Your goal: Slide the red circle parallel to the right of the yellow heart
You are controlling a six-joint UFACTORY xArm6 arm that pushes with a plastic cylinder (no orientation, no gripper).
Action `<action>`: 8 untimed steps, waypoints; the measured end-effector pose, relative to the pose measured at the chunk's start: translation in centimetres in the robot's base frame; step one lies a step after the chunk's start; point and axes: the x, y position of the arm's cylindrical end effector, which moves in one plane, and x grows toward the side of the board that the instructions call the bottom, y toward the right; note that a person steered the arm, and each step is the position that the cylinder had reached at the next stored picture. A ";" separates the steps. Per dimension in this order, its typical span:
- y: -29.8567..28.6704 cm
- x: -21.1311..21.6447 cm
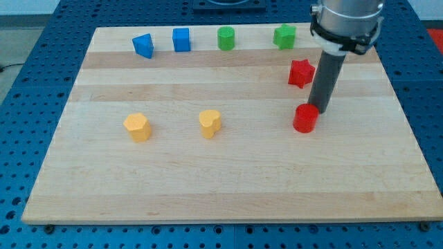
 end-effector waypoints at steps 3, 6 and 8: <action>4.7 -6.2; 5.7 -8.4; 7.3 -10.8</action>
